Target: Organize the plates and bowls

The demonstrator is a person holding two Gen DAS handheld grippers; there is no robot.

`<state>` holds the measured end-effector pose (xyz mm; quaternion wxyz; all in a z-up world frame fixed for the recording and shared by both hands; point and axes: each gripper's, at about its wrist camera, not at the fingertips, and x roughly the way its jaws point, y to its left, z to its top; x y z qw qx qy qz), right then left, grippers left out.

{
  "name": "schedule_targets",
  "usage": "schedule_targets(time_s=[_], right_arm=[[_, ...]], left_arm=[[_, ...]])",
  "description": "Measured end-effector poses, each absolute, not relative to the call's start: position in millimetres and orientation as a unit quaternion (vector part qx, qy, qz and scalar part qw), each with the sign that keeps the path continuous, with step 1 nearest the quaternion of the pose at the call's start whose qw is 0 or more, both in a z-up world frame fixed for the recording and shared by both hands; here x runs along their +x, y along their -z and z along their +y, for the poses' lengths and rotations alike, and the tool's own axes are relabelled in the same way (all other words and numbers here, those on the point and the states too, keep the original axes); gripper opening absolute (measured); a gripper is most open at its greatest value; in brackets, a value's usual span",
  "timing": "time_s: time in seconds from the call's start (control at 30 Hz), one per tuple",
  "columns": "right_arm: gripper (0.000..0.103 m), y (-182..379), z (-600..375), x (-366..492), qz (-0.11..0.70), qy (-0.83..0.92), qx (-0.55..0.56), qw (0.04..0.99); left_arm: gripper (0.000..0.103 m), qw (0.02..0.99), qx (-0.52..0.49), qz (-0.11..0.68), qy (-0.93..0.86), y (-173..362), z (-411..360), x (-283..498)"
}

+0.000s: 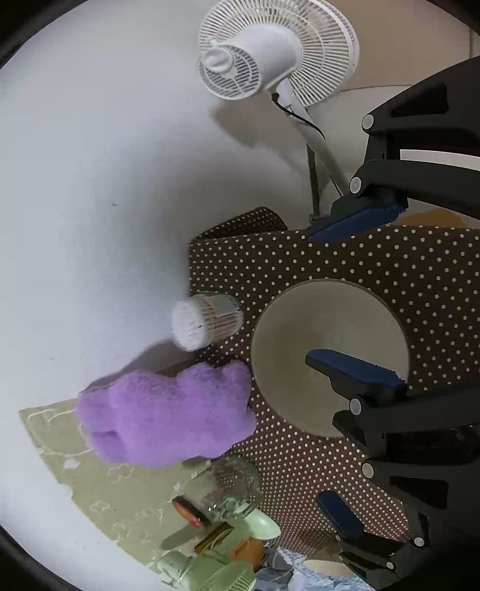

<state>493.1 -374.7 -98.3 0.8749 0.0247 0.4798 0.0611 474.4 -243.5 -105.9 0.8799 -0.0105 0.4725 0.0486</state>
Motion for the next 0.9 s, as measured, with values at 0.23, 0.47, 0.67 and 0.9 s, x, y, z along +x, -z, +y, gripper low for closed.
schedule_targets(time_s=[0.23,0.47,0.67,0.9], right_arm=[[0.063,119,-374,508,0.490,-0.059,0.028,0.869],[0.047,136,-375,522,0.501,-0.058,0.028,0.863],[0.034,149,-375,529,0.508,-0.058,0.029,0.859],[0.027,156,-366,531,0.509,-0.074,0.028,0.857]], left_arm=[[0.070,0.875,-0.008,0.482,-0.049,126,-247,490],[0.045,0.868,-0.006,0.495,-0.045,143,-248,505],[0.034,0.863,0.003,0.502,-0.049,154,-251,514],[0.025,0.859,0.005,0.511,-0.034,161,-255,522]])
